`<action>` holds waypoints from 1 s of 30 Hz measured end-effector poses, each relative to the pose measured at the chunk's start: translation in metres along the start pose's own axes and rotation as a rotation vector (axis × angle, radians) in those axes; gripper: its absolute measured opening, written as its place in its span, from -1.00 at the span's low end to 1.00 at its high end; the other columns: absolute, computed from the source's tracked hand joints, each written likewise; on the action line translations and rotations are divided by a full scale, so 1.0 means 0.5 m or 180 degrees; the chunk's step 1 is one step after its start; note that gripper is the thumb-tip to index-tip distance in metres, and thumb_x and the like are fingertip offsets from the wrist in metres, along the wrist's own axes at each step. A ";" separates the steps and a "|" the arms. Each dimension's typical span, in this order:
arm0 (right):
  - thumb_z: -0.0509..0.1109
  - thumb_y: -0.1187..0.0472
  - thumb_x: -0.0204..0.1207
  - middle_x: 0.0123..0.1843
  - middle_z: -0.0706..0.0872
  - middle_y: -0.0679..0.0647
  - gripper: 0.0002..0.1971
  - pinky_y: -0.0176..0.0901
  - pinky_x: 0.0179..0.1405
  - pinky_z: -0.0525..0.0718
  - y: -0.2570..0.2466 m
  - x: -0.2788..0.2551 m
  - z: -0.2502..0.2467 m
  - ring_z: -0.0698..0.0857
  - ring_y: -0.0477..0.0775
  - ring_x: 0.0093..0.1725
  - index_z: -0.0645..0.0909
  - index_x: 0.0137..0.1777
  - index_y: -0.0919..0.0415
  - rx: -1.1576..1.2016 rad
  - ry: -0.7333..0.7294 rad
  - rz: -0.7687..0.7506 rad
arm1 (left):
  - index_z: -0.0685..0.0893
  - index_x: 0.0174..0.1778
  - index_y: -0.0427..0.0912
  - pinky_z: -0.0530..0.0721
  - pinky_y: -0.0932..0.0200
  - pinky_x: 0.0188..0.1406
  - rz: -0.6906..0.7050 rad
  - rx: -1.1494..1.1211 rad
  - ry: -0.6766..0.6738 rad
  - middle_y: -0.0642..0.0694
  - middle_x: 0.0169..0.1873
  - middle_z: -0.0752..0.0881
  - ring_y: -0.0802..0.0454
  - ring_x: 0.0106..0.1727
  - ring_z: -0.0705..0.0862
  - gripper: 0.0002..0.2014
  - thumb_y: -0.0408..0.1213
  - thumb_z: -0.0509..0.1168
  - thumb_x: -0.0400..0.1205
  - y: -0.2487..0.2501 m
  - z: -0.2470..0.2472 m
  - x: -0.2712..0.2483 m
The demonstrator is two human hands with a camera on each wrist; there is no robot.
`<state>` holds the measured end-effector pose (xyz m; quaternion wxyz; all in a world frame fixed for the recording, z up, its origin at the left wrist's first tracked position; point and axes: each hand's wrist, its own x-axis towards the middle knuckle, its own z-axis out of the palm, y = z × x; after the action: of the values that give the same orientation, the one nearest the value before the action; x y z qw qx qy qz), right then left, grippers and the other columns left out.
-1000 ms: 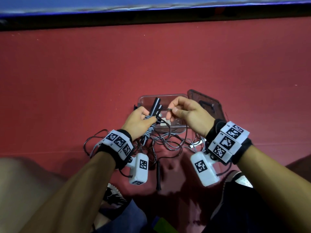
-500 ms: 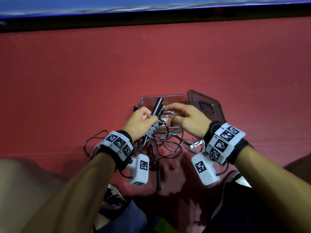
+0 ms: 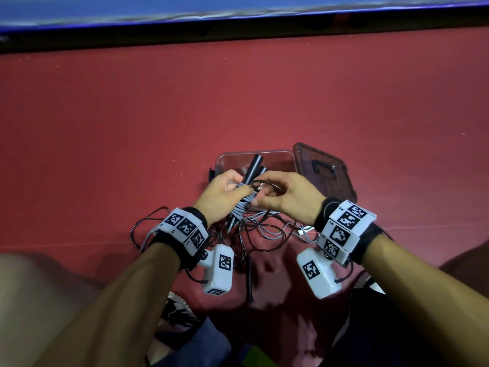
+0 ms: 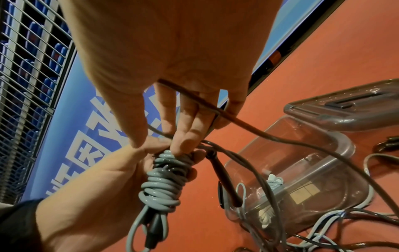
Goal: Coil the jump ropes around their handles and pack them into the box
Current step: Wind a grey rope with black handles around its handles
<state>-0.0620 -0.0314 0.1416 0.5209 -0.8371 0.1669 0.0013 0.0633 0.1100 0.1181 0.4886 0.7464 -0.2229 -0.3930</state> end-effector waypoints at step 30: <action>0.45 0.35 0.61 -0.14 0.84 0.15 -0.94 -0.23 -0.05 0.73 -0.036 -0.014 -0.010 0.79 0.08 -0.15 0.76 -0.01 0.28 0.0629 0.0209 -0.0556 | 0.58 -0.09 -0.20 0.35 0.14 -0.47 -0.0208 0.1185 0.0788 -0.11 -0.31 0.67 0.01 -0.38 0.51 -0.72 -0.03 0.36 0.67 -0.025 -0.023 0.019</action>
<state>-0.0642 -0.0265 0.1608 0.5933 -0.7927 0.1096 -0.0878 0.0774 0.1148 0.1057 0.3531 0.8731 -0.2056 -0.2660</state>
